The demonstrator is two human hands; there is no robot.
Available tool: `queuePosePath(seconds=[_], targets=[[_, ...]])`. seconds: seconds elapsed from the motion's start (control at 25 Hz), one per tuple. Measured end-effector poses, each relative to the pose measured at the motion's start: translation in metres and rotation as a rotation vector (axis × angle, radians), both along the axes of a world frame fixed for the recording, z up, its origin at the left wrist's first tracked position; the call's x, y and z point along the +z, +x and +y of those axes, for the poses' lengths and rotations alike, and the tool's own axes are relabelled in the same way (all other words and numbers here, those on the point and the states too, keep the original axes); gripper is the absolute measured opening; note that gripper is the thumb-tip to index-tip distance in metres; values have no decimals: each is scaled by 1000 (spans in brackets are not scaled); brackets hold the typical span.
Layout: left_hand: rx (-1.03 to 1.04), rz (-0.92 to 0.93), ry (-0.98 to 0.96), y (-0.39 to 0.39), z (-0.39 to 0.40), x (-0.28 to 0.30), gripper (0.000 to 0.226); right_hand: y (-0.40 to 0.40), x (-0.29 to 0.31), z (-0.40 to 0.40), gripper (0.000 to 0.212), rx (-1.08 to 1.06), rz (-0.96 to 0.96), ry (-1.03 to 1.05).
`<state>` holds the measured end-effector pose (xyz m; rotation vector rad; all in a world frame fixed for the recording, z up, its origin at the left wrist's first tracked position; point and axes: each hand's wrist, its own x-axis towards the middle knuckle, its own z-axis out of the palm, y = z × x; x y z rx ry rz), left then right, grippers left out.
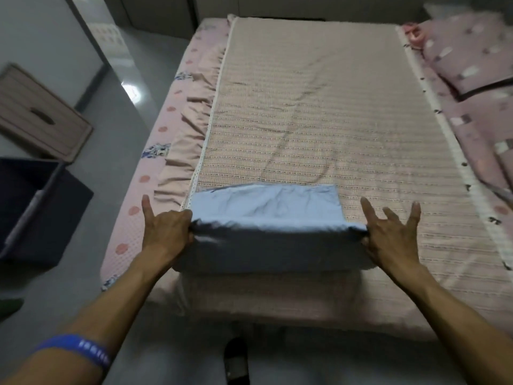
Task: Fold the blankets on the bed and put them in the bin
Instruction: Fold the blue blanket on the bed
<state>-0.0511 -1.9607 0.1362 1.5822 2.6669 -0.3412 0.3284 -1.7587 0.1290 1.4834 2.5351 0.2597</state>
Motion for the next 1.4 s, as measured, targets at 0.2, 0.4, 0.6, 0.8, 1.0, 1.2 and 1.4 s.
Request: queuePosePath(seconds=[0.2, 0.4, 0.6, 0.8, 1.0, 1.2, 1.4], targets=[[13, 35, -37, -59, 86, -23, 19, -62, -17, 95, 70, -43, 180, 45], [1, 130, -98, -103, 178, -85, 18, -108, -96, 198, 83, 16, 207, 46], [-14, 168, 10, -120, 224, -163, 19, -123, -187, 244, 81, 6, 241, -38], [-265, -24, -48, -36, 202, -242, 69, -106, -243, 180, 69, -112, 145, -246], [14, -141, -244, -22, 201, -271, 73, -69, -253, 163, 81, -552, 118, -459], [-3, -60, -340, -16, 219, -250, 65, -54, -243, 166, 72, -796, 297, -659], [-167, -142, -79, 32, 215, -209, 90, -70, -184, 163, 23, -709, 459, -640]])
